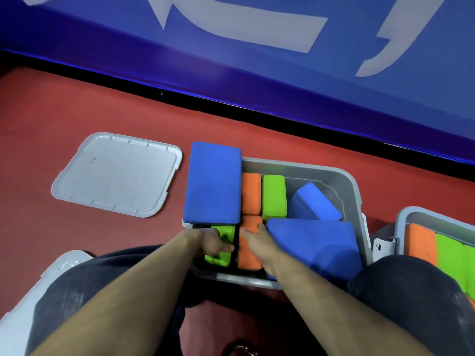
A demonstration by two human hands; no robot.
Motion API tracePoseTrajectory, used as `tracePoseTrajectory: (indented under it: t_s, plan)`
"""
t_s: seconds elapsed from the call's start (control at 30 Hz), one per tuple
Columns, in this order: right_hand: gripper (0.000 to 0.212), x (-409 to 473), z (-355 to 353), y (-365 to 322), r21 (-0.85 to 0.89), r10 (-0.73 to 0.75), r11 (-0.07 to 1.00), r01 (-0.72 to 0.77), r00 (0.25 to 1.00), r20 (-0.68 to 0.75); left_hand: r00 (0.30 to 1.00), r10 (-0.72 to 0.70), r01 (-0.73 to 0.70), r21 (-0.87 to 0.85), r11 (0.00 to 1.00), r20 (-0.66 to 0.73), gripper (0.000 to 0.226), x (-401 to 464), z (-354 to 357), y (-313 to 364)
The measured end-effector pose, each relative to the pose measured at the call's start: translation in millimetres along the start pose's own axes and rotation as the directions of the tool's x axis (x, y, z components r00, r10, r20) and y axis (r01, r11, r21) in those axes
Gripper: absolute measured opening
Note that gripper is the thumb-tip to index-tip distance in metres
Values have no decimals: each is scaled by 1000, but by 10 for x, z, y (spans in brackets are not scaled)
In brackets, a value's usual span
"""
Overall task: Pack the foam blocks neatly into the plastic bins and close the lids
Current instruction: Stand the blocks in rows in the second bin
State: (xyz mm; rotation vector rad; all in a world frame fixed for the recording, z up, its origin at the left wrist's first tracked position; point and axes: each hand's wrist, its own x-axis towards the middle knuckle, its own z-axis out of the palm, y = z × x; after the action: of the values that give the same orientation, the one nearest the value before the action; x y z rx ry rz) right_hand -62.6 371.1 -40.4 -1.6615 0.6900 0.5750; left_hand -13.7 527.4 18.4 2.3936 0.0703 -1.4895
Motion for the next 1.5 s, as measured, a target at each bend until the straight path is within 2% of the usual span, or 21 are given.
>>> tracePoseTrajectory:
  t_s: [0.1,0.17,0.27,0.4,0.53,0.57,0.67,0.8,1.0,1.13,1.27,1.33,1.5]
  plan:
    - [84,66,38,32,26,46,999,-45,998,-33,997,-62,60,-50,997,-41,73,139,86,-125]
    - [89,76,98,64,44,67,997,-63,995,-74,993,-88,76,-146,986,-77,68,229,134,-189]
    - [85,100,100,115,28,69,997,-65,988,-141,987,-57,5,-331,944,-147,62,350,179,-241]
    - [85,219,52,220,48,172,985,-167,979,-114,979,-25,-63,-415,908,-203,66,433,187,-270]
    - [110,393,133,456,77,205,977,-198,974,-94,983,-15,-94,-569,817,-184,72,528,268,-332]
    - [109,452,158,526,82,210,976,-203,973,-98,984,-7,-104,-611,785,-177,66,530,280,-327]
    - [84,418,187,505,64,248,968,-242,962,-112,989,6,-110,-707,699,-147,57,555,293,-309]
    - [51,331,193,442,83,236,970,-226,961,-142,991,4,-102,-724,682,-136,58,609,298,-335]
    - [48,269,183,452,10,209,978,-210,969,-133,992,11,-102,-732,673,-128,69,612,294,-330]
    - [40,246,167,459,29,190,982,-188,975,-111,990,2,-105,-741,663,-138,74,624,307,-336]
    - [50,258,132,465,-6,170,985,-172,982,-87,991,42,-121,-737,665,-125,72,604,309,-327]
    - [56,250,133,462,-18,157,987,-159,984,-89,992,56,-123,-738,663,-115,84,615,334,-342]
    - [62,239,149,399,-40,188,981,-192,978,-96,993,26,-104,-725,681,-118,84,601,332,-332]
